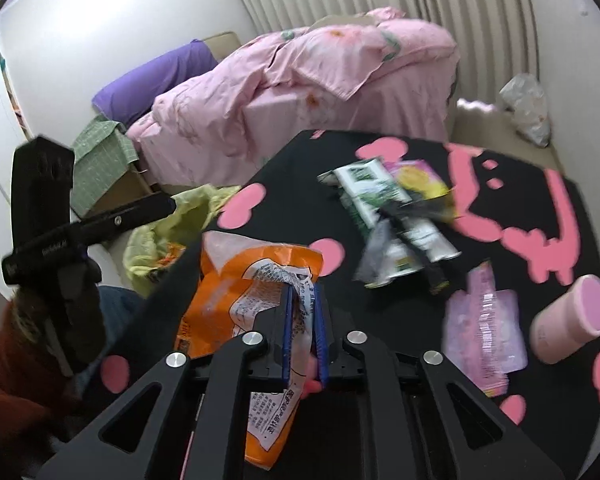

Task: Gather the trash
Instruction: 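Grasp the black torn wrapper with the left tool while the right tool regrips the orange bag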

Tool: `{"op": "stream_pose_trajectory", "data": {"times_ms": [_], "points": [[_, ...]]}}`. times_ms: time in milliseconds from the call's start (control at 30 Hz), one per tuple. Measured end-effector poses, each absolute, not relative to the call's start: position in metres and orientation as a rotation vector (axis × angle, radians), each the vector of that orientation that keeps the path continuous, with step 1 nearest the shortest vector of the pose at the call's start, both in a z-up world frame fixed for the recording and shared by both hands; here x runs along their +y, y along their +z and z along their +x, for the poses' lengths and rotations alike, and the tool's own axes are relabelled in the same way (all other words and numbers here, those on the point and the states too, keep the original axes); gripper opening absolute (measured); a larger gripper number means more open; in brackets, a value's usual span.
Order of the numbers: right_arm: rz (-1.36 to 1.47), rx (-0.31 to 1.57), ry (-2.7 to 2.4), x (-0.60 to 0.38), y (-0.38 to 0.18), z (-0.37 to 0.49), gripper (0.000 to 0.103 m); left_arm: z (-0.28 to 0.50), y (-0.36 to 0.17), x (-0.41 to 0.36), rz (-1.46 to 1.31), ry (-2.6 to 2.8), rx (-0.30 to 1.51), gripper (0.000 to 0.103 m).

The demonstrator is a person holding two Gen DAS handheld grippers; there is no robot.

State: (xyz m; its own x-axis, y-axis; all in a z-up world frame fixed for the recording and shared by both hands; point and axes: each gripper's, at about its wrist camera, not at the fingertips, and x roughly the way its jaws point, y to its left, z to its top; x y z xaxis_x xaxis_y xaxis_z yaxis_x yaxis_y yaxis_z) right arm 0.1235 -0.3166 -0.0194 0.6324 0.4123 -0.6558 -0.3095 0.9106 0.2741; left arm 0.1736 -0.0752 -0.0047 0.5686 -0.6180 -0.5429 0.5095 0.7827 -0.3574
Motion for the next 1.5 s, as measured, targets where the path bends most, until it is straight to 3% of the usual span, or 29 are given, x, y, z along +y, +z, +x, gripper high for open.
{"op": "stream_pose_trajectory", "data": {"times_ms": [100, 200, 333, 433, 567, 633, 667, 733, 867, 1133, 1500], "points": [[0.122, 0.766, 0.386, -0.335, -0.019, 0.114, 0.050, 0.187, 0.004, -0.114, -0.030, -0.733, 0.652, 0.064], [0.112, 0.775, 0.351, -0.347, -0.021, 0.110, 0.051, 0.203, 0.008, -0.151, 0.085, -0.810, 0.627, 0.064], [0.124, 0.781, 0.252, -0.373, -0.029, 0.100, 0.051, 0.231, -0.006, -0.217, 0.268, -0.950, 0.733, 0.064], [0.183, 0.774, 0.196, -0.395, -0.039, 0.093, 0.051, 0.243, -0.027, -0.259, 0.423, -0.933, 0.801, 0.057], [0.235, 0.765, 0.165, -0.412, -0.051, 0.086, 0.052, 0.263, -0.042, -0.287, 0.416, -0.880, 0.908, 0.054], [0.236, 0.770, 0.148, -0.416, -0.059, 0.086, 0.054, 0.269, -0.047, -0.292, 0.391, -0.856, 0.947, 0.046], [0.235, 0.774, 0.143, -0.416, -0.061, 0.086, 0.054, 0.271, -0.050, -0.294, 0.386, -0.841, 0.963, 0.031], [0.234, 0.779, 0.141, -0.416, -0.066, 0.086, 0.064, 0.270, -0.047, -0.289, 0.338, -0.832, 0.955, 0.031], [0.217, 0.762, 0.176, -0.412, -0.070, 0.079, 0.070, 0.255, -0.021, -0.258, 0.204, -0.834, 0.888, 0.027], [0.173, 0.821, 0.208, -0.393, -0.071, 0.076, 0.071, 0.201, 0.022, -0.177, 0.032, -0.793, 0.765, 0.027], [0.072, 0.818, 0.417, -0.303, -0.063, 0.067, 0.071, 0.153, -0.005, -0.086, -0.072, -0.641, 0.782, 0.027]]}}
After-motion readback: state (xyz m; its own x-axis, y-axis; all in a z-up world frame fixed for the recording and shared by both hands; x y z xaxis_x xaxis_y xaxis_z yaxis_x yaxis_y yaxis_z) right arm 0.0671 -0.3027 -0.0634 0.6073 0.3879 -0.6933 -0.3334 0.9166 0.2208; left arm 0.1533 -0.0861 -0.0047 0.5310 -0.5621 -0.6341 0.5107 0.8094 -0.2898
